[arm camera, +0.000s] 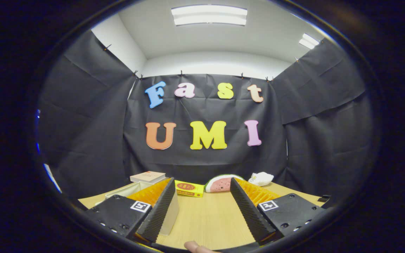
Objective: Open the storage box then place both shoes into the box .Put the left shoe in first, then the right shoe, with the right side of both shoes facing outward in a uniform manner.
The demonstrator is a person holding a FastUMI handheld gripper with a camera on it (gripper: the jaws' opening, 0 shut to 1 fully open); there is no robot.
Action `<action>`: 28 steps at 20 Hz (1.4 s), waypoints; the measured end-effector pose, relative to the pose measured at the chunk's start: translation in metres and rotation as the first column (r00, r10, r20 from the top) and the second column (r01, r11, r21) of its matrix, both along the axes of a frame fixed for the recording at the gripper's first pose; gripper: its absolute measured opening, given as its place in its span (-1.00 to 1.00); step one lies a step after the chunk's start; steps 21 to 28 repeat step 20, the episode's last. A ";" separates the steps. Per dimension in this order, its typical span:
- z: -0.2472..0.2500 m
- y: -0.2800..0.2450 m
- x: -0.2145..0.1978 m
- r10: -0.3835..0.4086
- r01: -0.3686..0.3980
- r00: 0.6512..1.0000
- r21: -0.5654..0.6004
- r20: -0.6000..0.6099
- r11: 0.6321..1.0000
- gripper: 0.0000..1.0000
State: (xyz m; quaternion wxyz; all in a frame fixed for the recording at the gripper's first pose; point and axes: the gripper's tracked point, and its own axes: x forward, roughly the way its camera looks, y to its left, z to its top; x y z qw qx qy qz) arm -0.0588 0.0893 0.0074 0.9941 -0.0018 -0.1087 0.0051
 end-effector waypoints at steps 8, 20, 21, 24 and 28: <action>-0.004 -0.019 0.006 -0.028 0.028 1.000 -0.015 0.001 0.999 0.91; -0.026 -0.044 0.012 -0.123 0.118 0.992 -0.102 -0.041 0.988 0.90; -0.026 -0.044 0.012 -0.123 0.118 0.992 -0.102 -0.041 0.988 0.90; -0.026 -0.044 0.012 -0.123 0.118 0.992 -0.102 -0.041 0.988 0.90; -0.026 -0.044 0.012 -0.123 0.118 0.992 -0.102 -0.041 0.988 0.90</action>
